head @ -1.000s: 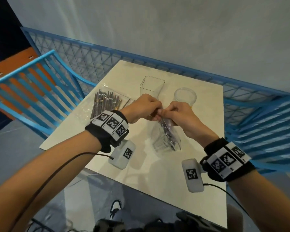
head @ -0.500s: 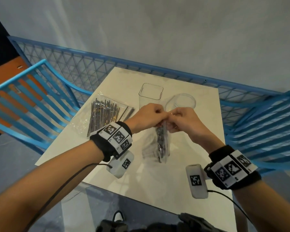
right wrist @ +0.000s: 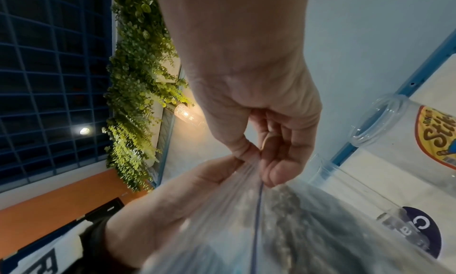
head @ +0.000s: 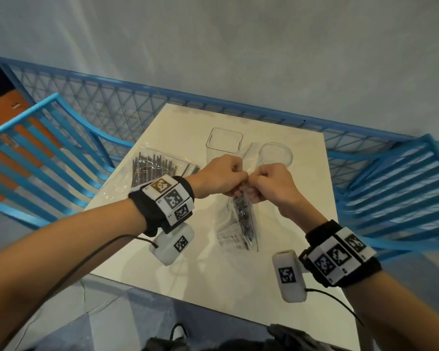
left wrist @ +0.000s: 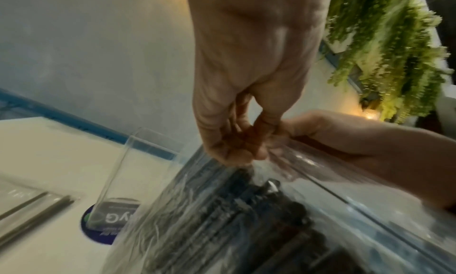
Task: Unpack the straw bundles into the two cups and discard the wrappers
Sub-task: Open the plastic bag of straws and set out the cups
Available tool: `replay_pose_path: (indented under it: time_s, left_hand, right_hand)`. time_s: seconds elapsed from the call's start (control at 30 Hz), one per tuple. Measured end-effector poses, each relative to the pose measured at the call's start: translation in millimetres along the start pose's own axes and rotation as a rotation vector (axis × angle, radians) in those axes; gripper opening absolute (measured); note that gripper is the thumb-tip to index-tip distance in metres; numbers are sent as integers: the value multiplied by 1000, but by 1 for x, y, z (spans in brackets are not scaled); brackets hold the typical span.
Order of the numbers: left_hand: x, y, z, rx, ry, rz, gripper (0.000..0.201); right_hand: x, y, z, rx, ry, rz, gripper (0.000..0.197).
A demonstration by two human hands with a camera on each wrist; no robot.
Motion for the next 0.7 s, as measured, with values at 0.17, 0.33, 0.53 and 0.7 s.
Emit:
replay_pose_path:
  time_s: [0.17, 0.33, 0.53, 0.7]
  left_hand:
    - [-10, -11, -4, -296, 394, 207, 23]
    - [10, -8, -5, -90, -1, 66, 18]
    - [20, -13, -27, -209, 136, 39, 24]
    - [15, -22, -42, -320, 314, 237, 22]
  right_hand:
    - [9, 5, -17, -194, -323, -154, 16]
    - [-1, 8, -11, -7, -268, -93, 19]
    - [5, 17, -23, -43, -359, -179, 18]
    - [6, 16, -19, 52, -338, -194, 25]
Point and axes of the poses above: each hand's wrist, its own y-axis towards the middle knuckle, its own z-axis out of the palm, x = y × z, the point moved 8 cm from there along y, towards the middle knuckle, and after that the axes turned 14 degrees about -z, right-handed, at the moved point
